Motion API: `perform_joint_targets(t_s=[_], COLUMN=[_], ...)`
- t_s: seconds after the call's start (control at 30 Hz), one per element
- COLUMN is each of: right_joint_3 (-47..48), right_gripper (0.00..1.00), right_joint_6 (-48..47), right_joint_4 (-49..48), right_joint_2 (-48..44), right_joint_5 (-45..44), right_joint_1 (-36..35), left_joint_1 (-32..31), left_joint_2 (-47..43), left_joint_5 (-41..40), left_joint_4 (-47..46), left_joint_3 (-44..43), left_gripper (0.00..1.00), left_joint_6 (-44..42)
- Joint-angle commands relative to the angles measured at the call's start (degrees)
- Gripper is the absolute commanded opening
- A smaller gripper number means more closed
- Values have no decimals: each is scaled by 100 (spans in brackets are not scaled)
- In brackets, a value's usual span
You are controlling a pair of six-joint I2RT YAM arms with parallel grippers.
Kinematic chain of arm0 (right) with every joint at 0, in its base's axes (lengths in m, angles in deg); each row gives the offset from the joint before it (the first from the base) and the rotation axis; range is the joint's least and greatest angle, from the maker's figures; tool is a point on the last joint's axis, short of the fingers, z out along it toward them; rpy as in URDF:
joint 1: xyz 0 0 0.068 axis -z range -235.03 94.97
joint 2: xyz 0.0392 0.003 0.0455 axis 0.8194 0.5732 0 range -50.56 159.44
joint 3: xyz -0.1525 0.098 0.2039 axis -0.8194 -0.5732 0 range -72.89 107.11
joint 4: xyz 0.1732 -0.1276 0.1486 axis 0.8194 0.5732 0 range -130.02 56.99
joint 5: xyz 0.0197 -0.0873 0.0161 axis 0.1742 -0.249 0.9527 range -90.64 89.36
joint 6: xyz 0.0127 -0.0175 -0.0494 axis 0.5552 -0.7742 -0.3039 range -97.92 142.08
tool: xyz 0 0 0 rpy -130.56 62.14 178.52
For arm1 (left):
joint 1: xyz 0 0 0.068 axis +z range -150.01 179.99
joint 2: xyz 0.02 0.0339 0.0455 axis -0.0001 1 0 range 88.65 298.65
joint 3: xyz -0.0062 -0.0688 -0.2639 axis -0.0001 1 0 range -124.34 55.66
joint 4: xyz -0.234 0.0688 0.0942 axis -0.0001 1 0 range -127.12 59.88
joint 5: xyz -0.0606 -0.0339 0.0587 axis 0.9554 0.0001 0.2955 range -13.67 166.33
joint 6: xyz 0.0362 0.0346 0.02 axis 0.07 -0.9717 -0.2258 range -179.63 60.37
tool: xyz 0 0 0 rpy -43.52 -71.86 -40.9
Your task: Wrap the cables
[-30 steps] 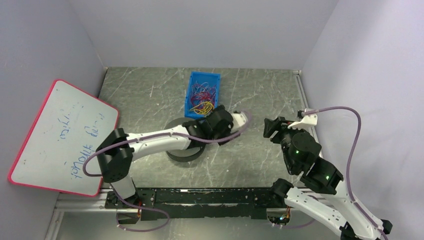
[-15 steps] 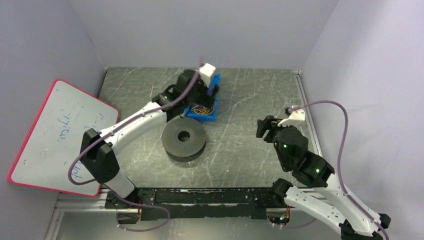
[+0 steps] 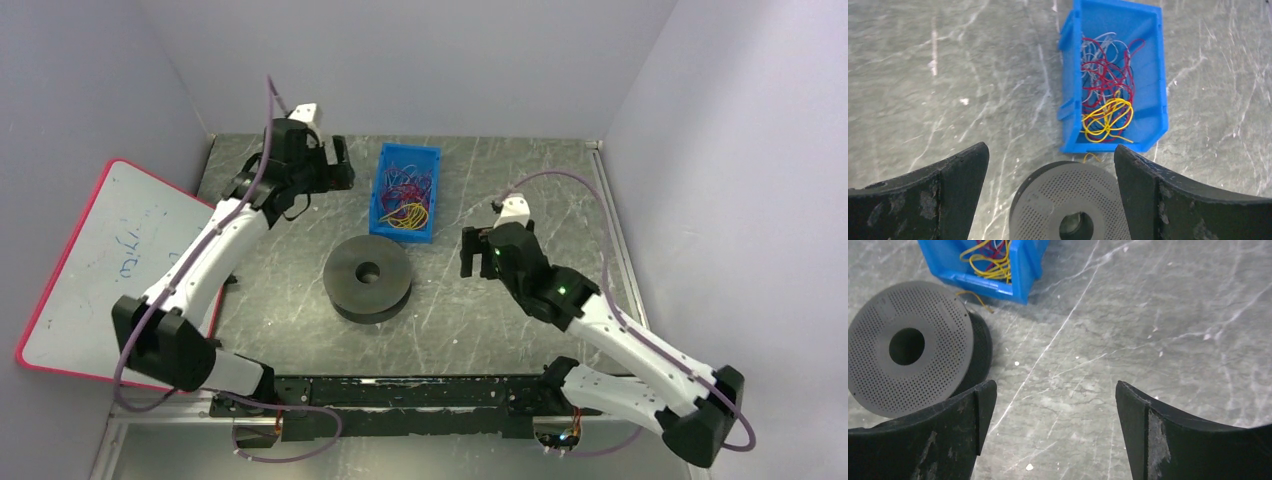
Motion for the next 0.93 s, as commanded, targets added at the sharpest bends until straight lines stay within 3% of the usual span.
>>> perform_joint_targets(t_s=[0.0,0.17,0.3,0.57,0.7,0.8,0.9], right_joint_3=[200,280,533,348,159,-166,-163], right_gripper=[93,97,100,100,100,100,100], right_joint_6=[-6,251,479,933,894,393,553], right_joint_4=[-363,-559,-485,-345,-345,-694,-613], right_joint_2=[656,1329,1635,925,465,-29,-190], right_joint_5=[1048,1966,2006,783,728,1459,1072], right_joint_1=[550,1525,1710,1710,1702,1701,1706], left_joint_1=[149,154,155,157,154,154,154], left_joint_2=[-741,-1583,-2219,-3349,-3846,-4241,-4392], left_joint_5=[-385,-647,-917,-575,150,566,547], left_joint_4=[382,411,398,262,66,-174,-116], left_joint_3=[344,1077,1644,2331,2664,2923,2918], left_gripper=[99,99,99,99,99,99,99], left_joint_6=[207,85,401,296,-74,-169,-209])
